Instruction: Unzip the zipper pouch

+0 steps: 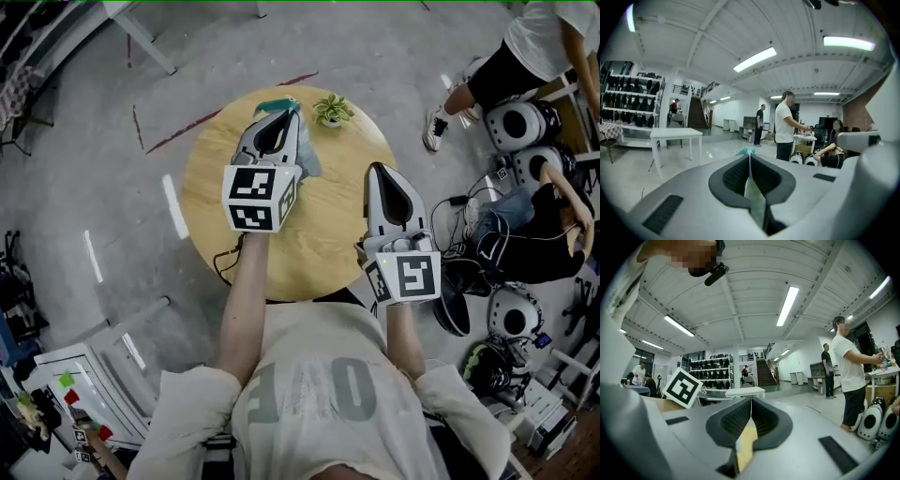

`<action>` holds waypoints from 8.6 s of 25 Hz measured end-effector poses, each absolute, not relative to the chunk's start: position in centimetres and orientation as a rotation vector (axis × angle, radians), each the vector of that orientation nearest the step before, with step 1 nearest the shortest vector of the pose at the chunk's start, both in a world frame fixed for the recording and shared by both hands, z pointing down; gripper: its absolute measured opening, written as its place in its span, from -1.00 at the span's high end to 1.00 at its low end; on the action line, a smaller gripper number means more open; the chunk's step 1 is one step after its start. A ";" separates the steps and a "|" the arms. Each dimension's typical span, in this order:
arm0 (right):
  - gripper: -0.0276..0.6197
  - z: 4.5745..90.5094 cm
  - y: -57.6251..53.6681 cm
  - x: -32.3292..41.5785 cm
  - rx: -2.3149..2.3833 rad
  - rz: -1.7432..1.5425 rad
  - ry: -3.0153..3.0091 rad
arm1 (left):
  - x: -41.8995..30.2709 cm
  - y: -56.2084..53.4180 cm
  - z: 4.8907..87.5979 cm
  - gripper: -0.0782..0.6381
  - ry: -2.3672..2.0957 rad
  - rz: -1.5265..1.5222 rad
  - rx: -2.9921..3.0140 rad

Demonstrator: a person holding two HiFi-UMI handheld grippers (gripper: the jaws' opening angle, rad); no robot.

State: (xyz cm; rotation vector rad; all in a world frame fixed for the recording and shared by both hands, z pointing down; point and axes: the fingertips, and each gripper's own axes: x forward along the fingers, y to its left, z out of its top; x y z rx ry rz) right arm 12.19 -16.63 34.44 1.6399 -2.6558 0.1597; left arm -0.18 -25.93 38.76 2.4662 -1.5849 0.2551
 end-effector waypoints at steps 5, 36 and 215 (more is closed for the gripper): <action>0.82 30.4 -15.4 8.2 1.579 0.062 -2.752 | -2.9 -21.5 30.2 0.69 -1.518 0.036 2.711; 0.26 22.0 -9.3 -4.7 0.123 0.760 -3.387 | -5.9 -6.3 24.7 0.69 -0.922 -0.060 3.175; 0.82 35.7 -15.7 5.1 1.472 0.349 -2.720 | -15.6 -22.0 47.9 -0.01 -1.663 0.123 2.084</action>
